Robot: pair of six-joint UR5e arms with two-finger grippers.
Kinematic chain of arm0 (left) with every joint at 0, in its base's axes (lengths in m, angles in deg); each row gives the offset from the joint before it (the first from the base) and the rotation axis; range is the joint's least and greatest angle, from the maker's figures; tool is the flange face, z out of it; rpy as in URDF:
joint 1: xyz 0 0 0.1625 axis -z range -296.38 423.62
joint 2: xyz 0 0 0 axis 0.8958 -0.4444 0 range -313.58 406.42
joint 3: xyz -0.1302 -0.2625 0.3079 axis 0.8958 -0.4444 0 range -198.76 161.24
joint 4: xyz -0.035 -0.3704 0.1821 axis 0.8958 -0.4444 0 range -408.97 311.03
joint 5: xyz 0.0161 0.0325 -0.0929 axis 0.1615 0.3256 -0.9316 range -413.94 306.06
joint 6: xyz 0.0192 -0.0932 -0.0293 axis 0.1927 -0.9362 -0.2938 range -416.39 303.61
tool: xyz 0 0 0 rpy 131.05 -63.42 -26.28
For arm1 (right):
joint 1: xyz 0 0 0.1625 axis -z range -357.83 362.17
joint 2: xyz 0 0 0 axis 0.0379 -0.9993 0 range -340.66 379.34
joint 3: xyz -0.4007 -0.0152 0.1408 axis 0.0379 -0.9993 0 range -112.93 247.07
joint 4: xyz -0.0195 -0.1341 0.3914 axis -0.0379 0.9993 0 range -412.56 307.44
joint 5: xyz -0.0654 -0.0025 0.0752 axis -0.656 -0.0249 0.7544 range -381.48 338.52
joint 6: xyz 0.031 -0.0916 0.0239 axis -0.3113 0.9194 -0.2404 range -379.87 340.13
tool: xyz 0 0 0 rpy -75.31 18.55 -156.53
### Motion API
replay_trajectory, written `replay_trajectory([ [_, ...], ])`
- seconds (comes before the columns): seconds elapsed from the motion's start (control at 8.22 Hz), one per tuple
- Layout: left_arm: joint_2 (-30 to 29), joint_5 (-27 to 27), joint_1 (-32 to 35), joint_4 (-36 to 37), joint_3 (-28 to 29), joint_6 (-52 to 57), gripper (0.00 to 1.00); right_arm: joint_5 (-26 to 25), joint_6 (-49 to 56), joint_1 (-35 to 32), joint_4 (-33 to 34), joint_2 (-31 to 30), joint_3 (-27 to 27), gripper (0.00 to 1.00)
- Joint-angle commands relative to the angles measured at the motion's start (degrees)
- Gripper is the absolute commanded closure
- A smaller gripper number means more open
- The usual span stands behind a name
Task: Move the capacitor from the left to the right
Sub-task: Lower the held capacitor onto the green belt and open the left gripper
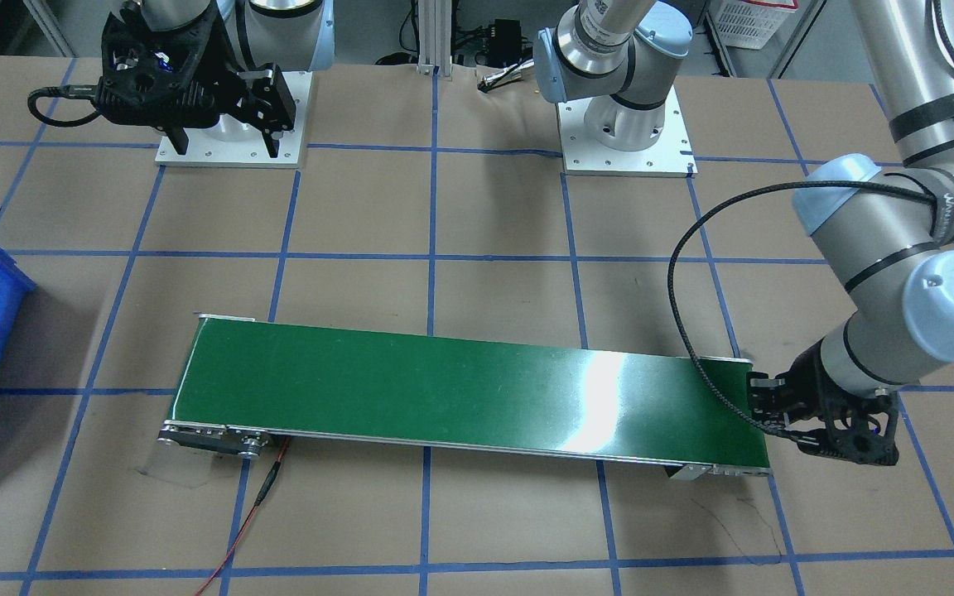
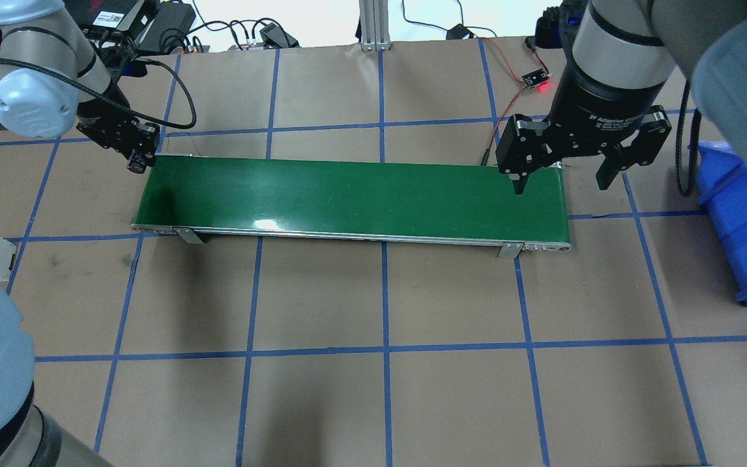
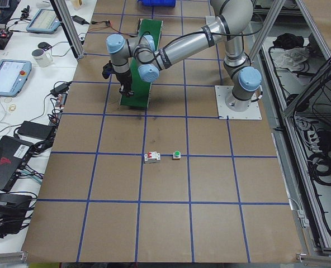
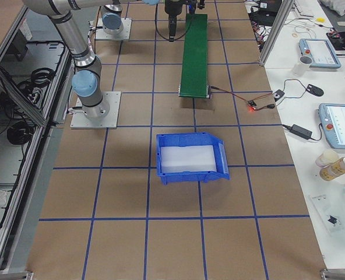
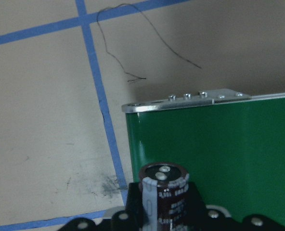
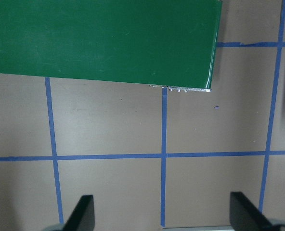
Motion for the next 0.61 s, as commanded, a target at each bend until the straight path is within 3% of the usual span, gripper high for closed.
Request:
replay_trajectory([
  [0.0, -1.8, -2.8, 2.6, 0.8, -0.7, -7.0, 1.00, 0.1, 0.1, 0.0, 2.3, 0.4, 0.2, 0.00],
  [0.49, -2.1, -2.6, 2.5, 0.9, -1.7, -11.4, 1.00, 0.0, 0.3, -0.1, 2.6, 0.3, 0.1, 0.00],
])
